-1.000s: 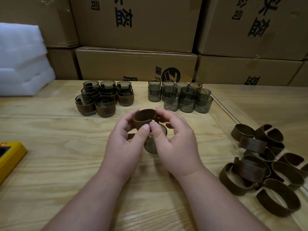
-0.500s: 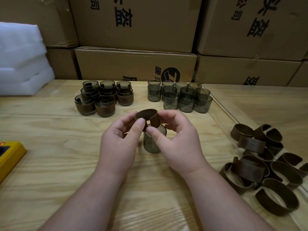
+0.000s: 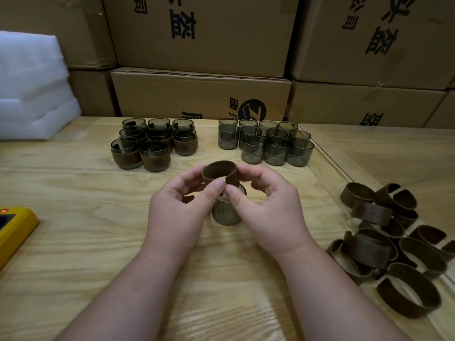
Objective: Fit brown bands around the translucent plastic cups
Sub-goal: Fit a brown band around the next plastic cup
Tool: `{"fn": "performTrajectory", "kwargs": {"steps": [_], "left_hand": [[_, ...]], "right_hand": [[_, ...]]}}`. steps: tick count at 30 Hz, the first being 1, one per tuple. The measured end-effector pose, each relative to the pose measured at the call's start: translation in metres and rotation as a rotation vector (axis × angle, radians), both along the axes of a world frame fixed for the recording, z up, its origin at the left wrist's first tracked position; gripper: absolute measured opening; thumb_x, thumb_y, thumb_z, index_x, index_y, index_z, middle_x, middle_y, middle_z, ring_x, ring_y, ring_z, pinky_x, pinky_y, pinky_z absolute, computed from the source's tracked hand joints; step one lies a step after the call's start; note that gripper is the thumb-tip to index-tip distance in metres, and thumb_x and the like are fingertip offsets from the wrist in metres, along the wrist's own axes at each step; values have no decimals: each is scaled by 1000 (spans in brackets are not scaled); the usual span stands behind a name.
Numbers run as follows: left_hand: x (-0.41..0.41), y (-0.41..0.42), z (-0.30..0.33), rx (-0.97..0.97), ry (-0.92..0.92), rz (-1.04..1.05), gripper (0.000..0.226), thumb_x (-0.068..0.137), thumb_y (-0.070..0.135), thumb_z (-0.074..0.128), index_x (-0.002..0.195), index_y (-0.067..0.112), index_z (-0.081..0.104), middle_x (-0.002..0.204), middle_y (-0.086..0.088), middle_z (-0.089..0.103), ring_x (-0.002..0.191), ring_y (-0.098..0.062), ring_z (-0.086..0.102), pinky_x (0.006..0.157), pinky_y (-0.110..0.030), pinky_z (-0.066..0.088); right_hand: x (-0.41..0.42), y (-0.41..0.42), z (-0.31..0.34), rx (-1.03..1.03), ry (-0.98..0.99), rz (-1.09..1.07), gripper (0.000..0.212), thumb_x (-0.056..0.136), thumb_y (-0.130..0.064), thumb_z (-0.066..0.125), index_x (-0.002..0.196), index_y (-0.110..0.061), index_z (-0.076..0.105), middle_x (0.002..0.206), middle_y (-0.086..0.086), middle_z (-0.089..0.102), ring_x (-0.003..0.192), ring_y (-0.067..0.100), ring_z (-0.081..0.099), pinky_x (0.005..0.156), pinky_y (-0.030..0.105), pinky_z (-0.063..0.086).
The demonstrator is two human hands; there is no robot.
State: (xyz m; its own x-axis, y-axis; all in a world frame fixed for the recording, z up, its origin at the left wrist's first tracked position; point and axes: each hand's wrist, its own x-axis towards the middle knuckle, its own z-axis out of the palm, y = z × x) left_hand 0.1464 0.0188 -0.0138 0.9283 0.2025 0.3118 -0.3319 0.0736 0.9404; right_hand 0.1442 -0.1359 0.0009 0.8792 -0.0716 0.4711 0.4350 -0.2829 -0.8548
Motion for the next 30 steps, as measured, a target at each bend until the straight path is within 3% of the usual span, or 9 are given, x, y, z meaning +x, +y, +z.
{"fn": "performTrajectory", "kwargs": {"steps": [3, 5, 8, 11, 17, 19, 22, 30], "left_hand": [[-2, 0, 3, 37, -6, 14, 40, 61, 54, 83, 99, 55, 75, 104, 10, 80, 104, -15, 74, 102, -51, 54], [-3, -1, 4, 60, 3, 33, 40, 59, 54, 84, 99, 52, 76, 103, 12, 79, 103, -14, 74, 101, -51, 54], [-4, -1, 3, 165, 3, 79, 44, 64, 45, 85, 106, 37, 77, 100, 17, 79, 98, -4, 72, 93, -29, 51], [-4, -2, 3, 251, -3, 116, 50, 67, 35, 81, 116, 26, 77, 95, 15, 78, 94, 2, 70, 83, -6, 45], [-5, -3, 1, 329, 47, 99, 50, 72, 26, 83, 122, 27, 76, 98, 27, 74, 92, 21, 64, 76, 4, 41], [-3, -2, 0, 351, 75, 87, 47, 78, 20, 84, 123, 29, 75, 105, 26, 73, 99, 23, 61, 79, 3, 42], [-1, -3, 0, 346, 110, 56, 52, 72, 33, 78, 123, 32, 74, 110, 24, 74, 106, 21, 60, 87, -2, 47], [1, -1, -3, 353, 145, -10, 63, 73, 48, 70, 134, 31, 69, 126, 19, 71, 120, 12, 59, 103, -18, 47]], "right_hand": [[-1, -3, 1, -34, -10, -14, 33, 80, -26, 88, 108, -36, 73, 105, -19, 74, 108, -4, 65, 90, 7, 45], [-3, -4, 2, -71, -7, -13, 34, 79, -28, 87, 107, -39, 71, 104, -22, 74, 109, -5, 65, 89, 6, 45], [-5, -7, 3, -131, 23, -11, 40, 79, -26, 84, 111, -43, 67, 101, -31, 72, 109, -14, 62, 87, 1, 43], [-5, -7, 2, -195, 51, -47, 40, 77, -30, 78, 117, -36, 71, 104, -28, 73, 108, -15, 62, 86, 2, 44], [-3, -5, -3, -250, 135, -136, 42, 78, -26, 74, 117, -41, 66, 98, -31, 68, 100, -25, 56, 76, -5, 39], [-2, -4, -4, -222, 170, -153, 39, 78, -25, 73, 110, -44, 64, 94, -32, 67, 98, -22, 59, 74, -1, 44], [2, -3, -5, -164, 193, -157, 35, 76, -21, 70, 92, -49, 59, 90, -31, 70, 95, -15, 64, 77, 9, 52], [5, -7, -7, -94, 270, -74, 41, 75, -41, 63, 115, -36, 66, 106, -19, 75, 99, -8, 68, 90, 25, 58]]}}
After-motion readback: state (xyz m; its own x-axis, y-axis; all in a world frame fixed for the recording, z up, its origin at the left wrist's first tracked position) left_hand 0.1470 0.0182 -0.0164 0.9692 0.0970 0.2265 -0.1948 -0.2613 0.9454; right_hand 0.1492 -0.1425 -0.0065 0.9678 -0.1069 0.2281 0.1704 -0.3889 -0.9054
